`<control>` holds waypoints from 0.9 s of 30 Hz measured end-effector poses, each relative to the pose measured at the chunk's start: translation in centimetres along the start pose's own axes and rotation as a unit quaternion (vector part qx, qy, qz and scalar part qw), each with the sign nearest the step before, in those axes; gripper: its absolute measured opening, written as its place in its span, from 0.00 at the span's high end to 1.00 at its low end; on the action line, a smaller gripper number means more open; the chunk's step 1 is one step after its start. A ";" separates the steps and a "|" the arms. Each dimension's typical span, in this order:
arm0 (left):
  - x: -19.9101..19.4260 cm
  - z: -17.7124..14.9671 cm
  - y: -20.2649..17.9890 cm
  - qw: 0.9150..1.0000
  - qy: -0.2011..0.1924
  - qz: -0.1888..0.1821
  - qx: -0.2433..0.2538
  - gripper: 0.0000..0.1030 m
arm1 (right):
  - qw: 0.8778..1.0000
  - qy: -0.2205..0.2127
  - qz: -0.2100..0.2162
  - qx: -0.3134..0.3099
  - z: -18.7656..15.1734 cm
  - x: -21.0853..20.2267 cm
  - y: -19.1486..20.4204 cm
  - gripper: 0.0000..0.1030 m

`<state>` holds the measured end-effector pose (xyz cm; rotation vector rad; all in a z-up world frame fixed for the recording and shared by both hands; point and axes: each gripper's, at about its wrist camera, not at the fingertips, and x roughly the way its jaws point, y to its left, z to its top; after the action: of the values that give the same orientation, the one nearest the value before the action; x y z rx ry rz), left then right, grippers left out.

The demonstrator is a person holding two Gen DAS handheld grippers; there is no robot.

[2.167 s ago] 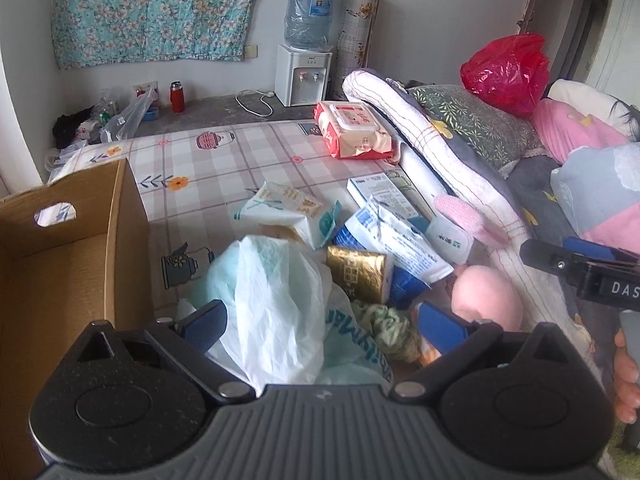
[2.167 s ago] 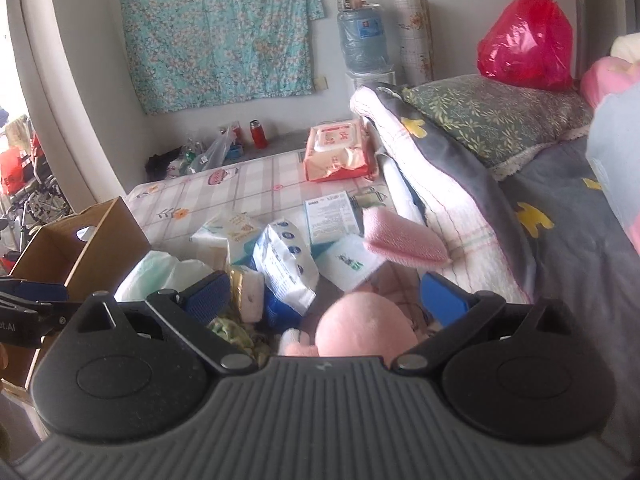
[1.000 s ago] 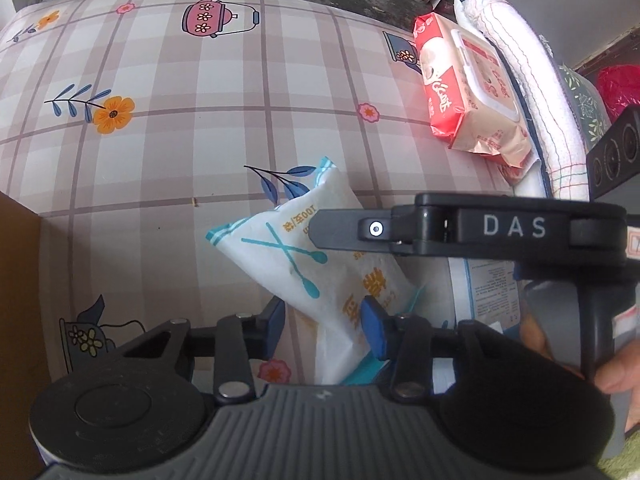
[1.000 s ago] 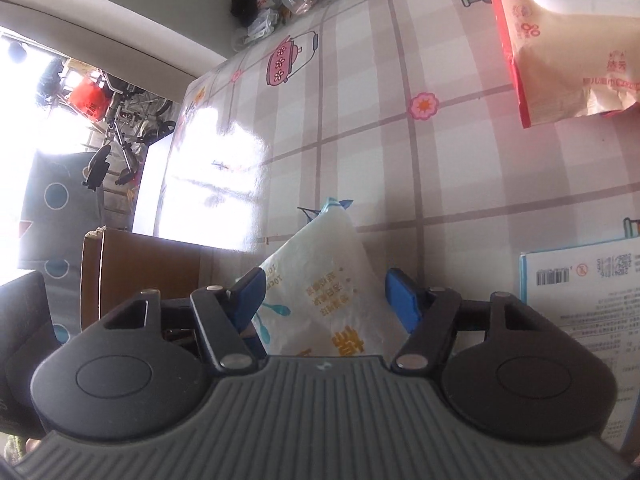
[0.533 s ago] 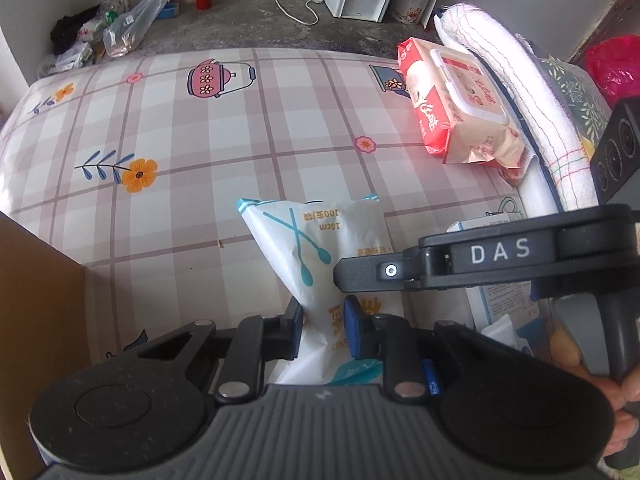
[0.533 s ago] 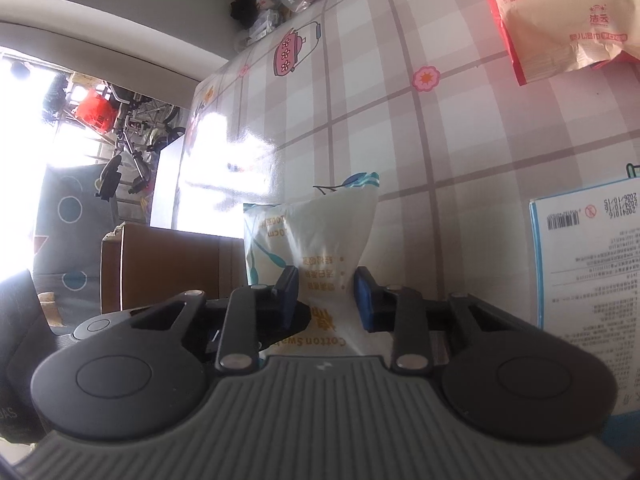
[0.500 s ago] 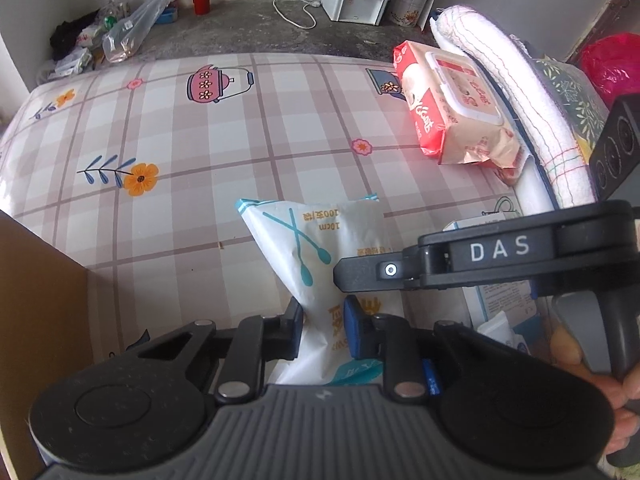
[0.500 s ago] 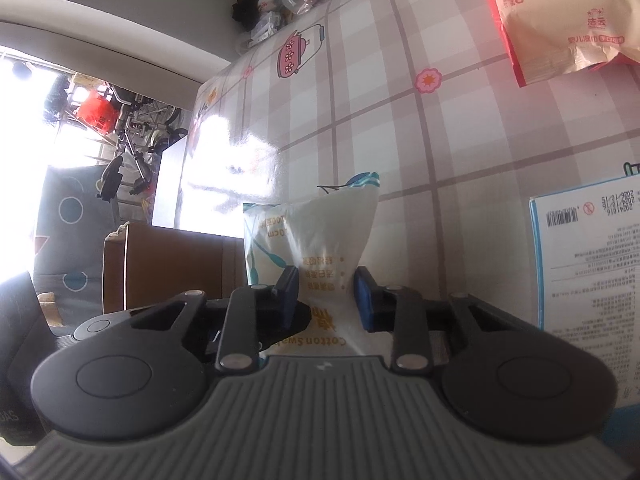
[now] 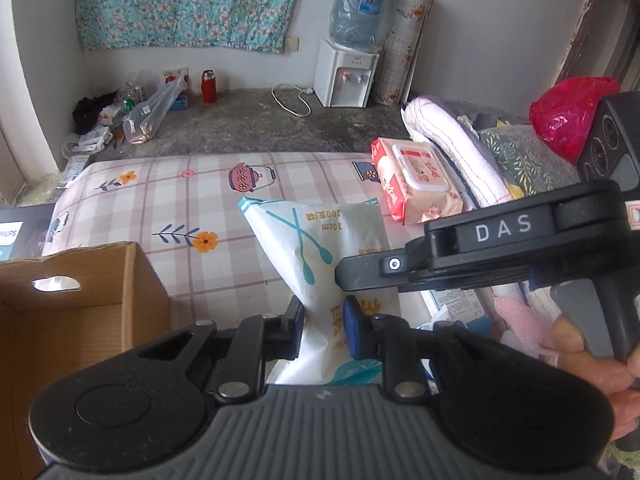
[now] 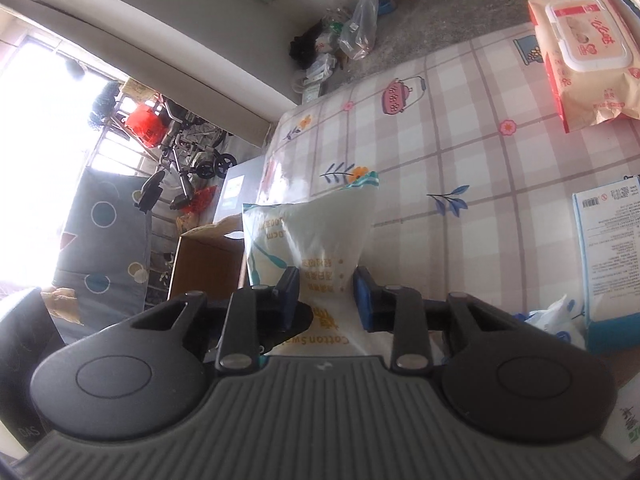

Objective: Organize soft objects
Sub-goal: 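Carry the cotton-swab pack with the left gripper into the cardboard box and release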

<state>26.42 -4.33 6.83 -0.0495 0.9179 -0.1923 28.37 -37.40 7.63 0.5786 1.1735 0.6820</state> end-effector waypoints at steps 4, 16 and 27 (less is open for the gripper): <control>-5.1 -1.0 3.4 0.999 -0.038 0.022 -0.015 0.79 | 0.999 -0.004 0.023 -0.033 -1.0 0.4 6.2 0.72; -8.5 -4.9 17.5 0.992 -0.015 0.082 -0.096 0.79 | 0.993 0.054 0.047 -0.092 -5.7 11.4 20.6 0.72; 3.6 -8.2 22.3 0.987 0.095 0.086 -0.093 0.78 | 0.994 0.042 -0.041 -0.095 -5.5 17.3 15.9 0.71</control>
<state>25.25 17.20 -3.72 -0.1255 1.1240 0.0508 24.33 -13.62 6.63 0.3427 1.1889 0.7429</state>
